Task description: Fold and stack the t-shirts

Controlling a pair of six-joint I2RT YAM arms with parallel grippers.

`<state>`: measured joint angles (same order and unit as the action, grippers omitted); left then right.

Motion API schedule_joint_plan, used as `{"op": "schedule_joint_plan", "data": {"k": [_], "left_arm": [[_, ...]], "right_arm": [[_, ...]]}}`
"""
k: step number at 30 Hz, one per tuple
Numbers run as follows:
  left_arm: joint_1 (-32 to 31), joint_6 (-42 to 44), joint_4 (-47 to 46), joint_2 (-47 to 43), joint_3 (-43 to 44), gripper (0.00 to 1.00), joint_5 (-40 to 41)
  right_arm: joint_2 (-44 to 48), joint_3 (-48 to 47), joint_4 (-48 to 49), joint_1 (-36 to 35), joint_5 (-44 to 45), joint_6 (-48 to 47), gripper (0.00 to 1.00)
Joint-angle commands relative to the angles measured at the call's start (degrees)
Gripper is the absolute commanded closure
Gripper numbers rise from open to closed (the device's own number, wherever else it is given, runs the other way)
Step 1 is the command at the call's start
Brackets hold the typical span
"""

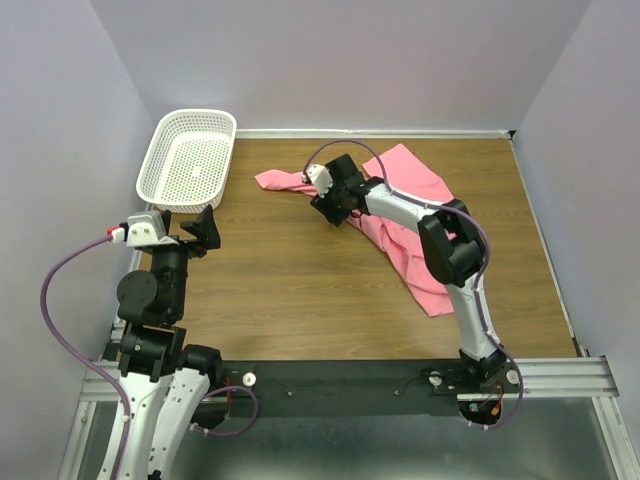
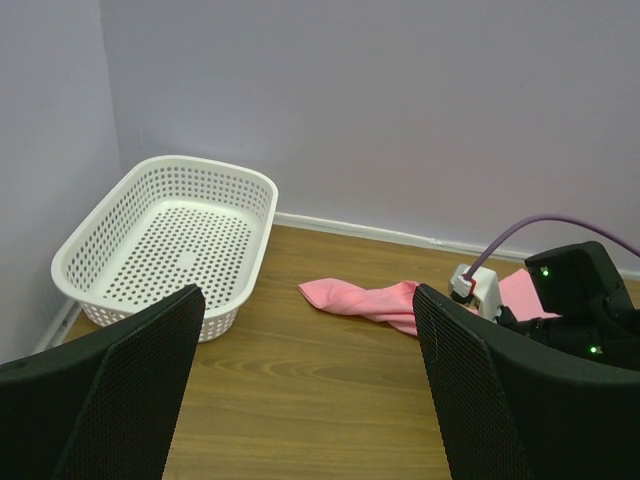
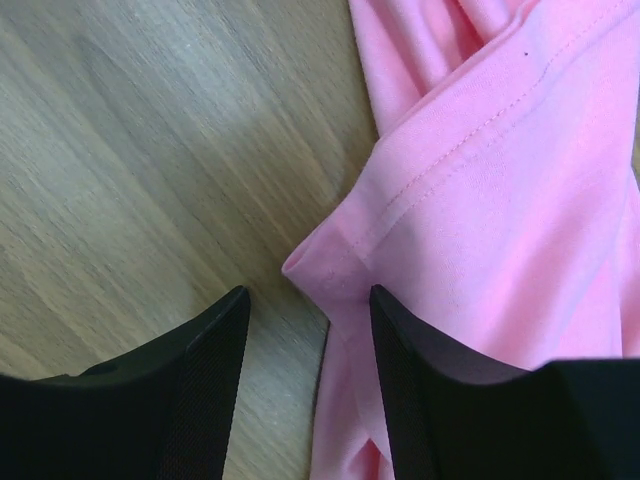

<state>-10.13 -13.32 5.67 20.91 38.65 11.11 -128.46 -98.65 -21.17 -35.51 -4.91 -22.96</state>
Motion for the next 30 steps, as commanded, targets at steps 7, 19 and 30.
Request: {"op": "schedule_joint_plan", "data": {"k": [7,19,30], "left_arm": [[0.3,0.2,-0.7,-0.3,-0.1,0.07,-1.2],[0.4,0.3,-0.7,-0.2,0.0,0.07,-1.2],[0.3,0.3,-0.7,-0.2,-0.2,0.07,-1.1]], "right_arm": [[-2.4,0.2,-1.5,-0.3,-0.5,1.7,0.72],[3.7,-0.1,-2.1,-0.4,-4.8,3.7,0.99],[-0.4,-4.3,-3.0,-0.5,-1.0,5.5,0.49]]}}
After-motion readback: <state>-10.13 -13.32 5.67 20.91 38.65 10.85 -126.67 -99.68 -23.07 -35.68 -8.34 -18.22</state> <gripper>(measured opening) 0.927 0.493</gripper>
